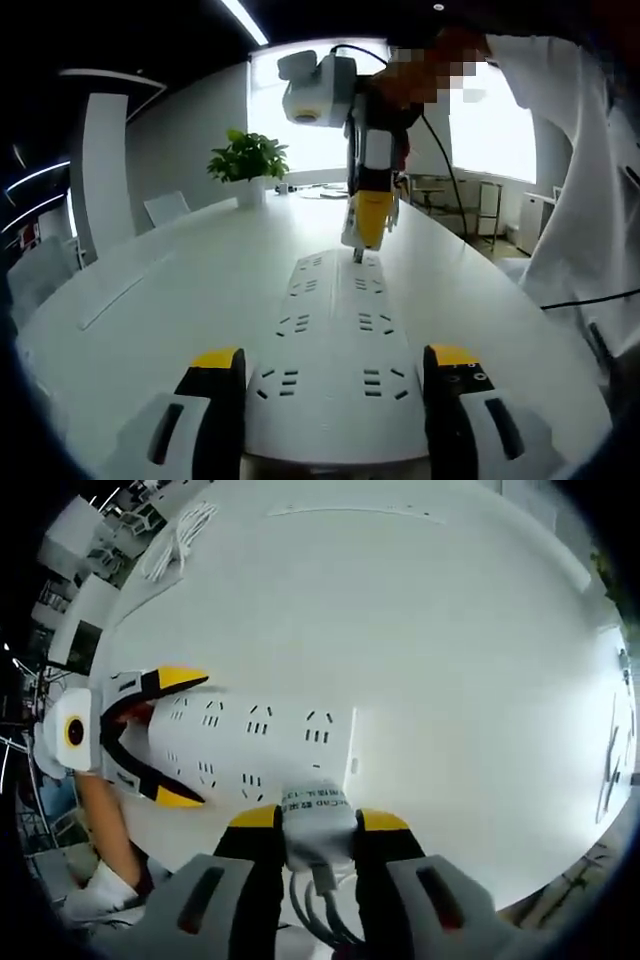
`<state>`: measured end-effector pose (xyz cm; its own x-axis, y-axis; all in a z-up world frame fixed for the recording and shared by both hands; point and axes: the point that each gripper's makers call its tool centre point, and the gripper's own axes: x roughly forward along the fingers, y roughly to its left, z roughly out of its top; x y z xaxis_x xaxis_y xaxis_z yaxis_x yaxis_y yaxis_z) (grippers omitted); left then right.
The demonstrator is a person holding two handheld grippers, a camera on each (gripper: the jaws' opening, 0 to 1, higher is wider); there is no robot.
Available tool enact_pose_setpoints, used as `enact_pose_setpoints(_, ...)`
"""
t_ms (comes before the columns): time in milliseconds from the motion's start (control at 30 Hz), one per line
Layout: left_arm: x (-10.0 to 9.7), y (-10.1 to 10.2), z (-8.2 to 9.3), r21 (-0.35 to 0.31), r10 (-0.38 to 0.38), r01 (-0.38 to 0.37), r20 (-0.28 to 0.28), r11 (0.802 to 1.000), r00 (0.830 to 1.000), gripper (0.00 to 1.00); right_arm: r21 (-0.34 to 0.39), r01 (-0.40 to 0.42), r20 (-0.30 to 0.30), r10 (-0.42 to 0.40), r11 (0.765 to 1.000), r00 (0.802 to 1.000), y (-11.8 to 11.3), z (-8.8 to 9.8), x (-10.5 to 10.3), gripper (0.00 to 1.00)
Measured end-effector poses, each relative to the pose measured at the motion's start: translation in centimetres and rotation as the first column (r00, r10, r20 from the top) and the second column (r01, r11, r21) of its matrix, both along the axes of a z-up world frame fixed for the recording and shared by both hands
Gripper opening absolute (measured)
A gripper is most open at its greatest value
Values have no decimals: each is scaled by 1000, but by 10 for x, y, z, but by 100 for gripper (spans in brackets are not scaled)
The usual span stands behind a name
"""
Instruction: Straighten the power strip on the desk, plug the charger into it
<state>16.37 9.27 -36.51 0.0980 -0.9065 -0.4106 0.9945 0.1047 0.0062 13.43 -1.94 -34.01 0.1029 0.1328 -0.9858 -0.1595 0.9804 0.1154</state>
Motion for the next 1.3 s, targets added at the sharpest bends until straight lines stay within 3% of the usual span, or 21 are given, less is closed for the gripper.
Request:
enact_pose_setpoints(567, -1, -1, 0, 4, 6, -6, 14, 1000, 1000, 72, -81, -27, 72, 33, 996, 997, -1, 1, 4, 25)
enact_pose_setpoints(633, -1, -1, 0, 8, 7, -7, 16, 1000, 1000, 72, -90, -28, 58, 33, 996, 998, -1, 1, 5, 25)
enact_pose_setpoints(767, -1, -1, 0, 9, 9, -9, 20, 1000, 1000, 72, -159, -77, 63, 88, 984, 994, 3, 2, 8, 25)
enact_pose_setpoints(800, -1, -1, 0, 9, 9, -9, 21, 1000, 1000, 72, -141, -64, 64, 73, 988, 995, 0, 2, 10, 25)
enact_pose_setpoints(867, -2, -2, 0, 8, 8, -8, 22, 1000, 1000, 72, -42, 65, 34, -63, 997, 997, -2, 0, 5, 25)
enact_pose_setpoints(900, -2, -2, 0, 5, 8, -8, 22, 1000, 1000, 72, -14, 87, 30, -87, 996, 996, -4, 0, 5, 25)
enact_pose_setpoints(967, -2, -2, 0, 3, 8, -8, 22, 1000, 1000, 72, -69, 5, 61, -1, 998, 998, -6, 0, 6, 25)
enact_pose_setpoints(1000, -1, -2, 0, 3, 8, -8, 23, 1000, 1000, 72, -148, -99, 82, 112, 984, 990, -5, 0, 6, 25)
enact_pose_setpoints(1033, -2, -2, 0, 4, 8, -9, 24, 1000, 1000, 72, -164, -98, 71, 111, 982, 991, -5, -2, 2, 25)
enact_pose_setpoints(1200, -1, -4, 1, 1, 11, -11, 35, 1000, 999, 71, -35, 77, 33, -76, 996, 997, -7, -4, 2, 25)
enact_pose_setpoints(1267, -6, -7, 5, -14, -30, 31, 65, 999, 997, 64, -137, -74, 76, 85, 988, 993, -7, -1, 9, 25)
enact_pose_setpoints(1300, -7, -5, 3, -2, -16, 16, 58, 1000, 998, 62, -145, -93, 77, 105, 985, 992, -6, 0, 12, 25)
